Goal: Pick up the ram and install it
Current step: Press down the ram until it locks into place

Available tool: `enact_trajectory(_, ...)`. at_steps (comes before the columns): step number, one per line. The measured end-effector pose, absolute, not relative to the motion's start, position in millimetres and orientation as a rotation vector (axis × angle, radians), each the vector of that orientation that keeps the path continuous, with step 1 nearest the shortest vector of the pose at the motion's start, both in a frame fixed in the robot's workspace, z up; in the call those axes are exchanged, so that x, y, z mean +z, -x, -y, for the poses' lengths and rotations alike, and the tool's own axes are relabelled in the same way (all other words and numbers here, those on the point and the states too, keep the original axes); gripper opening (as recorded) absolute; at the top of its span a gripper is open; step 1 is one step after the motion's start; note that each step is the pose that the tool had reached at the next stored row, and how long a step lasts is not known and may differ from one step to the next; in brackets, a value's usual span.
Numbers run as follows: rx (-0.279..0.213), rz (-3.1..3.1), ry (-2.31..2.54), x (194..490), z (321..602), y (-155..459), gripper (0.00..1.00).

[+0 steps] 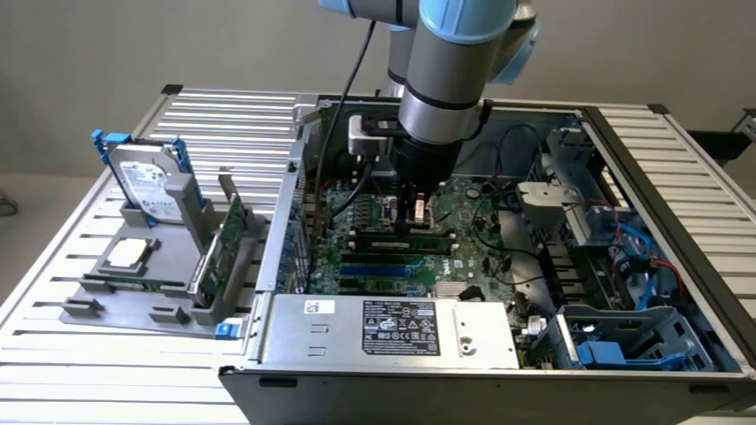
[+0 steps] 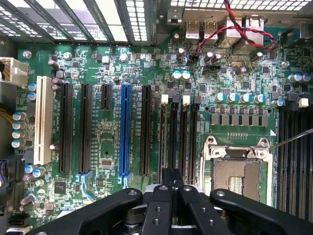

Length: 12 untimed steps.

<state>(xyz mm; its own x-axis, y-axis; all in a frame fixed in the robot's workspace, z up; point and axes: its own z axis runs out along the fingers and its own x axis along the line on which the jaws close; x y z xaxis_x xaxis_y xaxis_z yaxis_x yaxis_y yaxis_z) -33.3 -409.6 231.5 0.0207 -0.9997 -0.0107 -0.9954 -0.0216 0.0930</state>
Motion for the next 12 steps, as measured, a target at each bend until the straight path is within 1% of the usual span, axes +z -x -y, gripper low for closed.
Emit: enact_trajectory(12,-0.108,2.127,-2.229,229.9,409.5,33.6,0.11)
